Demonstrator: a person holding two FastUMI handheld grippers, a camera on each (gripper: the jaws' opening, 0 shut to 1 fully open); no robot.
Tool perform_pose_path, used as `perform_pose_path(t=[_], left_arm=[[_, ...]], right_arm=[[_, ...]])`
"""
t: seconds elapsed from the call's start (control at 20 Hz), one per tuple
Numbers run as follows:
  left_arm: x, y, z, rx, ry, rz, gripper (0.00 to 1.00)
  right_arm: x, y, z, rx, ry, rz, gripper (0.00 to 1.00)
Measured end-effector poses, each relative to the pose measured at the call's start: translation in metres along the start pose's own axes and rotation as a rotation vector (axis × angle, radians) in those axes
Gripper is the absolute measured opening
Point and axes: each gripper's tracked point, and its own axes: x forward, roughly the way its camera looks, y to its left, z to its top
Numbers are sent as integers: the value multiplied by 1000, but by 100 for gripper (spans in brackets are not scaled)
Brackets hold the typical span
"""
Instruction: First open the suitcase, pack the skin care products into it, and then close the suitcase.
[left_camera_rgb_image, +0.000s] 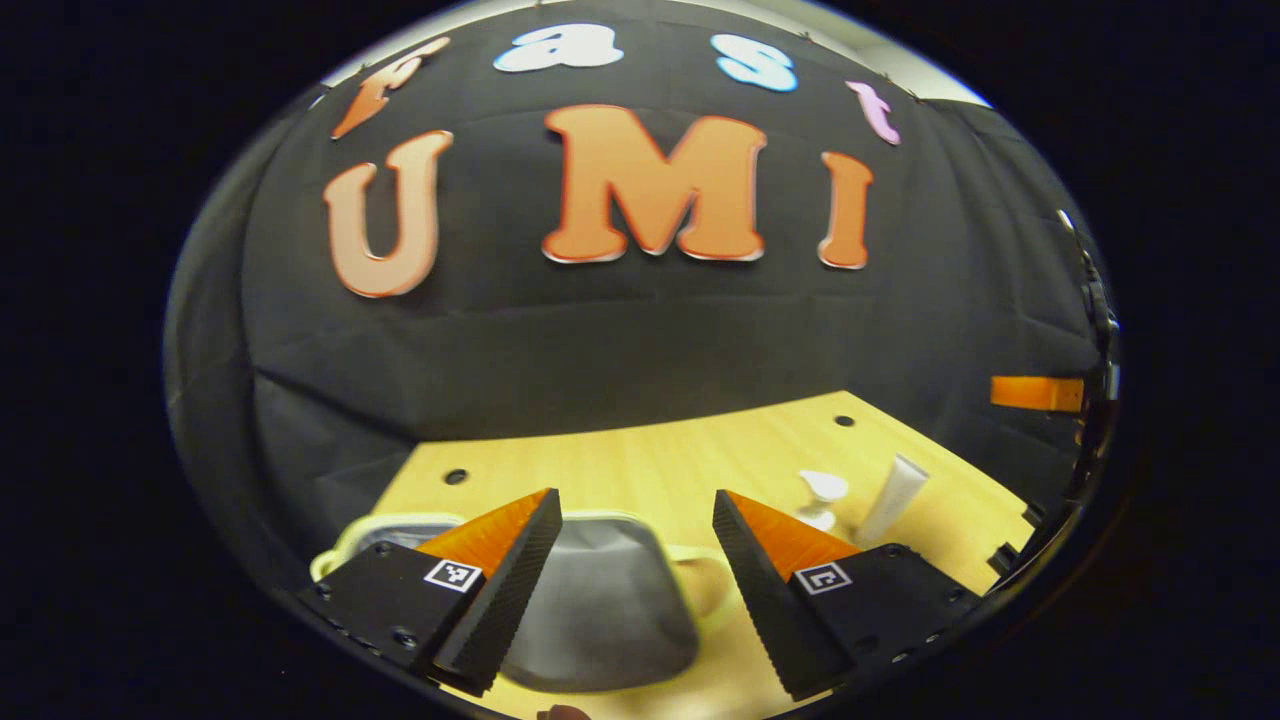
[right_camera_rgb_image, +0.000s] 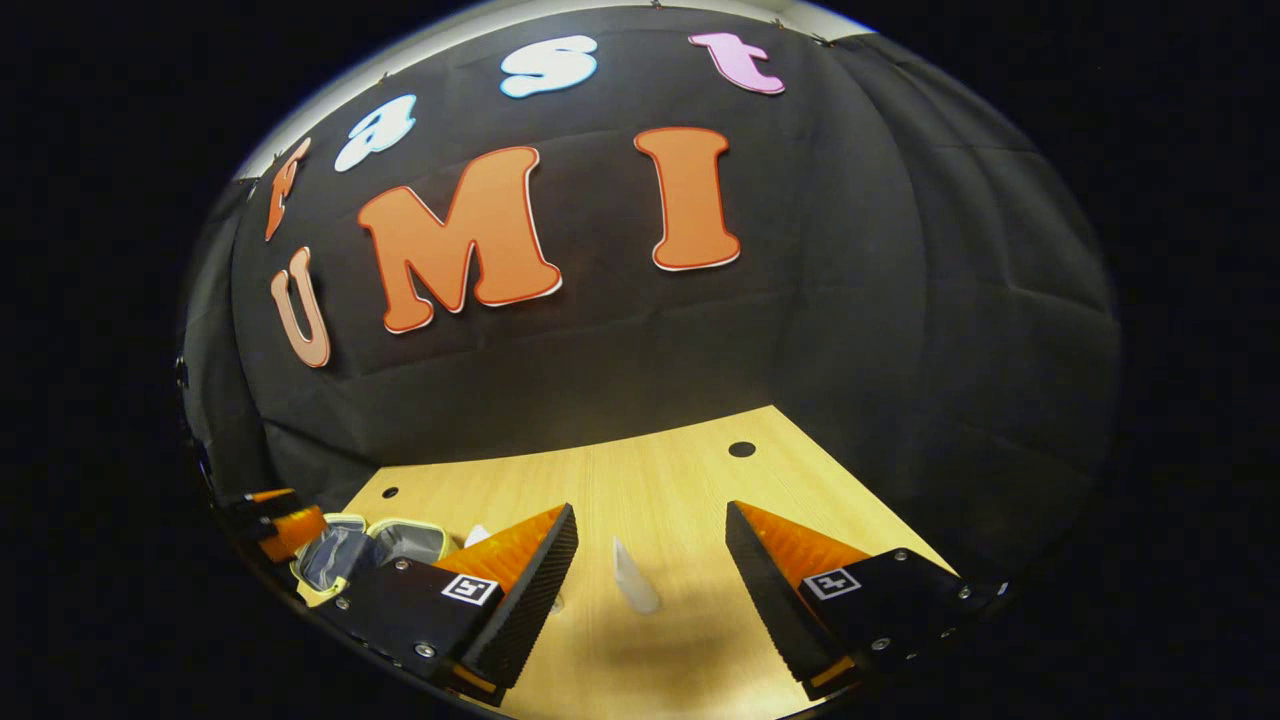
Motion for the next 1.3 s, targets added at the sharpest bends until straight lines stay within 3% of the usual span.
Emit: perform_pose_path(t=[0.15,0.35,0.55,0.95,1.05,1.15,1.3], left_arm=[[29,-67,-45,54,73,-60,96],[76,-109,-102,133,160,-82,96],[110,-122,-127,196,192,-68,96],[179,-125,-141,178,183,3,99],[184,-131,-140,177,176,-9,98],[188,-140,-140,150,173,-27,67],[179,-144,-139,101,199,-53,63]], right_arm=[[7,-20,-7,-28,27,-9,95],[8,-41,-14,-27,48,-20,95],[10,-63,-22,-16,66,-54,95],[13,-90,-32,-26,93,-102,95],[14,-92,-34,-23,99,-106,95],[15,-90,-35,-23,101,-103,96],[17,-83,-43,-36,114,-91,95]])
